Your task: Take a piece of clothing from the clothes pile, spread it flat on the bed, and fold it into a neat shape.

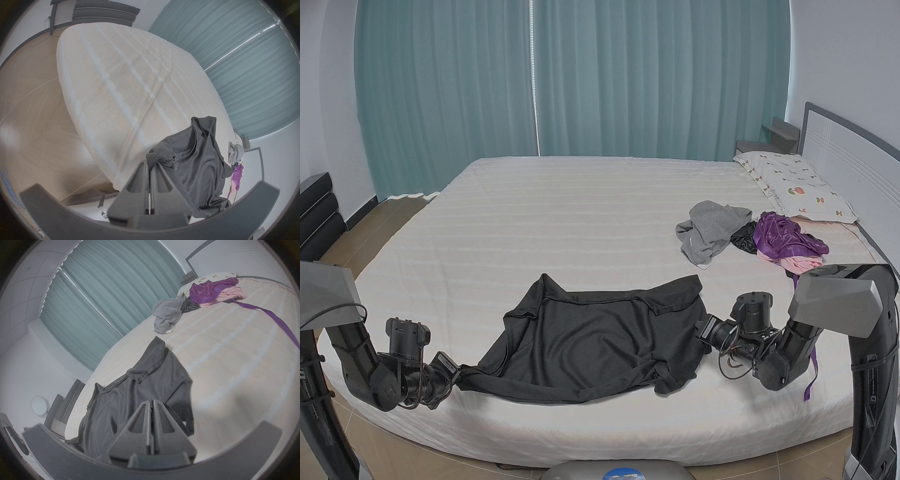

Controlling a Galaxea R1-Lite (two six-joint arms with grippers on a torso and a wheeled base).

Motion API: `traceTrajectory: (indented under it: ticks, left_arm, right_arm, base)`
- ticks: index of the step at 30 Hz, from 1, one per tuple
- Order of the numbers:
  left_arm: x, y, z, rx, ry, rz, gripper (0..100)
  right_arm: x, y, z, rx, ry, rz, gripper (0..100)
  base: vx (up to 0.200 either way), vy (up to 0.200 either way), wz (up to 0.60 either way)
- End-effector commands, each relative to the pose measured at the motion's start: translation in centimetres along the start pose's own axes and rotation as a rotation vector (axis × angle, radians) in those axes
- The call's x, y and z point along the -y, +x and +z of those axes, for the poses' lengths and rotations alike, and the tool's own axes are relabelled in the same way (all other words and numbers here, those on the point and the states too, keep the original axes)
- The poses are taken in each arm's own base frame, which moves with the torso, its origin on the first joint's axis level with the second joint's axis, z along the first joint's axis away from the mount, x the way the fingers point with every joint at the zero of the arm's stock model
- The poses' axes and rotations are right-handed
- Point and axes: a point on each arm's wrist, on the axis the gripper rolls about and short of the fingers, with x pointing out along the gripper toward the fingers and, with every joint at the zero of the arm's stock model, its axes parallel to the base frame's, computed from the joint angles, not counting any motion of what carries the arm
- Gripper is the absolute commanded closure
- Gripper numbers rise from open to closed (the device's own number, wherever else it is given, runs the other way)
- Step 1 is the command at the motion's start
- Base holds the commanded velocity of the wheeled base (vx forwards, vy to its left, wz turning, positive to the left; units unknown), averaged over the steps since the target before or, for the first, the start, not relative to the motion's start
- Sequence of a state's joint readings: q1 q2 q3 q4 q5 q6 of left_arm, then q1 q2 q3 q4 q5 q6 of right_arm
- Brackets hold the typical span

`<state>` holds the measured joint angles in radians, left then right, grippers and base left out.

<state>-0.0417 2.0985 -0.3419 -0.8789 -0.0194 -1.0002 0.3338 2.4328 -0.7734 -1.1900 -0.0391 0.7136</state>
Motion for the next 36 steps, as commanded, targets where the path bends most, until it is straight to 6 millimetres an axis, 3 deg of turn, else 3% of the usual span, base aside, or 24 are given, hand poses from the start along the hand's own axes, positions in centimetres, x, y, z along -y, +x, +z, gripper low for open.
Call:
traceTrajectory:
  ticks: [1, 10, 11, 18, 26, 32, 36]
  left_arm:
    - [0.3, 0.7, 0.2, 0.004, -0.005, -0.003, 100]
    - [0.4, 0.7, 0.1, 0.004, -0.003, -0.003, 100]
    - [0.4, 0.7, 0.1, 0.004, -0.003, -0.003, 100]
    - [0.4, 0.7, 0.1, 0.004, -0.003, -0.003, 100]
    - [0.3, 0.7, 0.1, 0.003, -0.003, -0.002, 100]
    - [0.3, 0.7, 0.1, 0.003, -0.004, -0.002, 100]
    - [0.3, 0.7, 0.1, 0.003, -0.004, -0.002, 100]
  right_arm:
    - [-0.6, 3.2, 1.5, 0.004, 0.009, -0.023, 100]
    - [0.1, 6.0, 2.3, -0.009, 0.019, -0.061, 100]
    - [0.1, 6.1, 2.4, -0.010, 0.019, -0.063, 0]
    - [-0.2, 5.7, 2.7, -0.011, 0.029, -0.056, 0]
    - [-0.6, 1.2, 2.2, -0.062, 0.011, -0.015, 0]
    - [0.1, -3.4, -1.8, -0.198, -0.109, 0.029, 0]
    - [0.3, -4.3, -3.3, -0.203, -0.154, 0.061, 0]
  base:
    - [0.000, 0.000, 0.00]
    - [0.000, 0.000, 0.00]
    - [0.000, 0.000, 0.00]
    - [0.000, 0.000, 0.00]
    - [0.000, 0.000, 0.00]
    - [0.000, 0.000, 0.00]
    - [0.000, 0.000, 0.00]
